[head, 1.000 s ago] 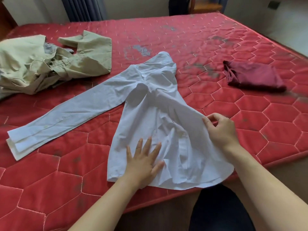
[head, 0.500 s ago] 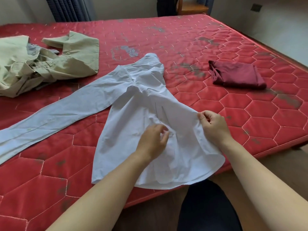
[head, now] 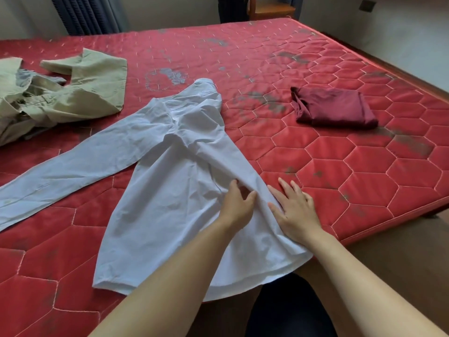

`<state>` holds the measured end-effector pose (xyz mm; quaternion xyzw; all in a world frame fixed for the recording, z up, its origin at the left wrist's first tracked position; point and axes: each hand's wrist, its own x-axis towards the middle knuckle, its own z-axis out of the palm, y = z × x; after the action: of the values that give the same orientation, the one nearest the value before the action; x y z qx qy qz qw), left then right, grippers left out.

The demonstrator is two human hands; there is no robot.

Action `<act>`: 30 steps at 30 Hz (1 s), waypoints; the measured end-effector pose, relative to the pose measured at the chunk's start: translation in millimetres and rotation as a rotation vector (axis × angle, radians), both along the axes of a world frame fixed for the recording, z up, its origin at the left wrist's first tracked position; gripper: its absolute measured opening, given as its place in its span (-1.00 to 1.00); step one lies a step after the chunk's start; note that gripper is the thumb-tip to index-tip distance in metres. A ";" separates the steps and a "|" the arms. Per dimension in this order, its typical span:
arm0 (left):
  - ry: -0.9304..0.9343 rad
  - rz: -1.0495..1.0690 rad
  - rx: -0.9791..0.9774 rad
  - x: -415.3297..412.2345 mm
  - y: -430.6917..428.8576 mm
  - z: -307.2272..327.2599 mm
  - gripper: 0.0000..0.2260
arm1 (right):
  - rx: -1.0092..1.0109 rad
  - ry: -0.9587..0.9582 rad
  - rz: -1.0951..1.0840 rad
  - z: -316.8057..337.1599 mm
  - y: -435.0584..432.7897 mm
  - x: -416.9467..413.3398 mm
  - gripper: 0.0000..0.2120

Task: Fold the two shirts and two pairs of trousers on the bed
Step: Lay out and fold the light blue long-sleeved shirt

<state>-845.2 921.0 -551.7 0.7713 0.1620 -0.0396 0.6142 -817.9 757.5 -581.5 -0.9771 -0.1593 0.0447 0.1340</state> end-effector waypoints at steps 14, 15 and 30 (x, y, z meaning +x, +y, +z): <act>-0.178 0.050 0.271 -18.1 46.1 38.7 -0.52 | 0.555 0.066 0.076 37.2 37.1 0.7 -0.65; -0.235 0.055 0.291 -24.7 54.8 45.5 -0.53 | 0.565 0.052 0.089 40.2 45.3 -1.8 -0.65; 0.200 0.162 0.404 -79.4 190.7 12.8 -0.46 | 0.240 0.021 0.061 35.0 153.0 -31.2 -0.64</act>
<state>-924.6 1111.7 -538.9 0.8552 0.2880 -0.0335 0.4295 -849.1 910.5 -546.4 -0.9482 -0.1916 0.0398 0.2503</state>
